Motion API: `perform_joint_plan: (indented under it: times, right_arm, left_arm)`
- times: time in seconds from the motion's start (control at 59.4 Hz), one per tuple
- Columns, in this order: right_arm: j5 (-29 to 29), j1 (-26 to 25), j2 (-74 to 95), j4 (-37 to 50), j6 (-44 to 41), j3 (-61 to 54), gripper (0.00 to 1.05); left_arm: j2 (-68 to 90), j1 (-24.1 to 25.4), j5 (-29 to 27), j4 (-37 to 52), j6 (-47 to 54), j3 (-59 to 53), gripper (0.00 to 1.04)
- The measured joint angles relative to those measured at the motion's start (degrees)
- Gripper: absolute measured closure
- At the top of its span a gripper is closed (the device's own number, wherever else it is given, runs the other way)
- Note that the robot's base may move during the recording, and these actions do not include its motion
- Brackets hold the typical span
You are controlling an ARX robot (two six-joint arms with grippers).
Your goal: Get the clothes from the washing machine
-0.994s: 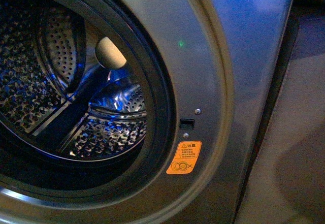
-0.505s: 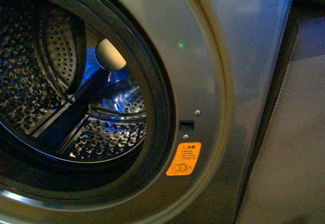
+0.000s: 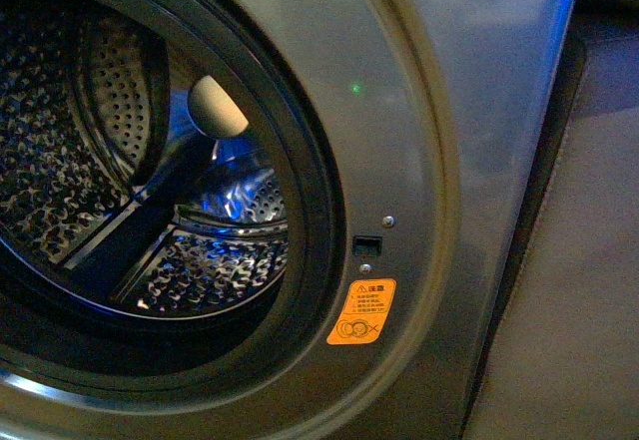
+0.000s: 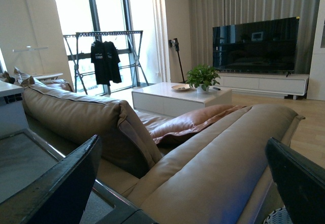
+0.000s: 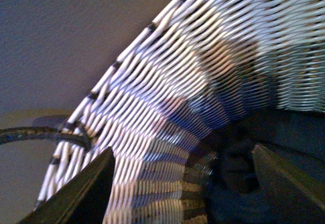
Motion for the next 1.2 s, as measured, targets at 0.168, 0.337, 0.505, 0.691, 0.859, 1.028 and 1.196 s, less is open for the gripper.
perform_joint_plan:
  times: [0.168,0.337,0.505,0.691,0.859,1.028,1.196]
  right_arm:
    - [-4.6,1.8,-6.8,4.2,7.1,0.3,0.08]
    - [-4.2,6.6,-18.7,16.2,15.9,0.3,0.07]
    - [2.0,15.3,-31.2,29.4,23.2,-1.4,0.07]
    - [19.0,37.8,-49.8,37.7,23.9,-14.4,0.07]
    - [46.1,65.1,-60.8,16.2,6.8,-24.2,0.28]
    - [48.2,68.2,-64.8,12.4,-0.2,-31.3,0.62]
    - [48.2,68.3,-68.6,13.3,-1.2,-34.9,0.92]
  left_arm:
    - [-0.1,0.0,0.0,0.0,0.0,0.0,0.07]
    - [-0.1,0.0,0.0,0.0,0.0,0.0,0.07]
    - [-0.1,0.0,0.0,0.0,0.0,0.0,0.07]
    - [-0.1,0.0,0.0,0.0,0.0,0.0,0.07]
    - [-0.1,0.0,0.0,0.0,0.0,0.0,0.07]
    - [-0.1,0.0,0.0,0.0,0.0,0.1,0.07]
    - [-0.1,0.0,0.0,0.0,0.0,0.1,0.07]
